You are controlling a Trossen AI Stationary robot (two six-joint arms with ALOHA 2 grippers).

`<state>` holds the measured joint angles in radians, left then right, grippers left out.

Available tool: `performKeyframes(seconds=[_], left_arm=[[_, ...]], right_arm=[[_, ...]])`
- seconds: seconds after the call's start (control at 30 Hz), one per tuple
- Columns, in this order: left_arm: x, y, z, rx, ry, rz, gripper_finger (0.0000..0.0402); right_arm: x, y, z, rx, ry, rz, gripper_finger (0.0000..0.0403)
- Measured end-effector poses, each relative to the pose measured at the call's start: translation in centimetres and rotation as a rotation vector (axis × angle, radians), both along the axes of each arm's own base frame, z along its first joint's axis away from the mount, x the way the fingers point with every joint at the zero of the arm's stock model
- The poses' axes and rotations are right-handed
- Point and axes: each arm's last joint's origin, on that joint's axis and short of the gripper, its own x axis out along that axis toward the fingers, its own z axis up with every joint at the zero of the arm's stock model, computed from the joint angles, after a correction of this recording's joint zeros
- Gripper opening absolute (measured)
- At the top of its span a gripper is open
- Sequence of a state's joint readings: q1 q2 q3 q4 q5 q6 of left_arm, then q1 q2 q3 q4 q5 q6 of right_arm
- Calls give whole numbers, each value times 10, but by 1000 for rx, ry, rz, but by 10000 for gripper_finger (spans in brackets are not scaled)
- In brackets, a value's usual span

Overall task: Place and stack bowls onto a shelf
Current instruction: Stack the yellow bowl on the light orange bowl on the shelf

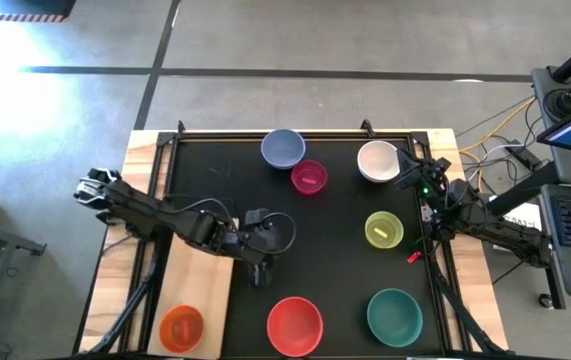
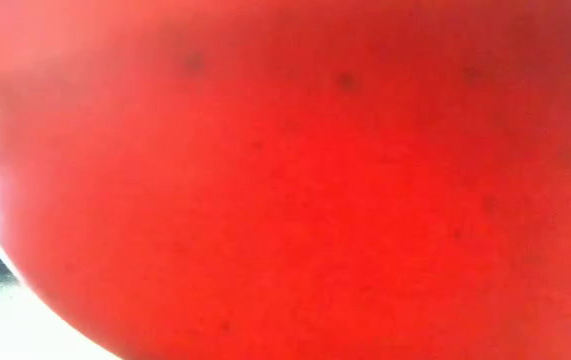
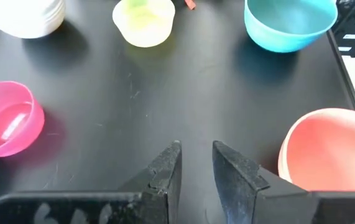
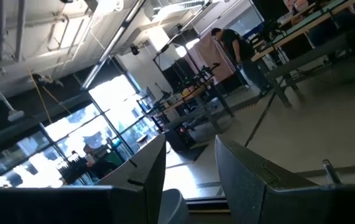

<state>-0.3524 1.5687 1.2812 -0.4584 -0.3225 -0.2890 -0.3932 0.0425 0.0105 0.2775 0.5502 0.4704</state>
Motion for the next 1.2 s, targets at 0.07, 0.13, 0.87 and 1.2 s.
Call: performKeyframes(seconds=[0.07, 0.13, 0.87, 1.2], left_arm=[[2, 0, -3, 3, -14, -5, 73], [4, -1, -5, 8, -31, -15, 73], [9, 6, -12, 31, -61, 28, 73], [1, 10, -7, 41, -35, 29, 73]], right_arm=[[0, 0, 0, 28, -43, 26, 128], [2, 1, 0, 21, -46, 85, 128], [2, 13, 57, 380, 478, 461, 128], [37, 9, 40, 882, 646, 691, 128]])
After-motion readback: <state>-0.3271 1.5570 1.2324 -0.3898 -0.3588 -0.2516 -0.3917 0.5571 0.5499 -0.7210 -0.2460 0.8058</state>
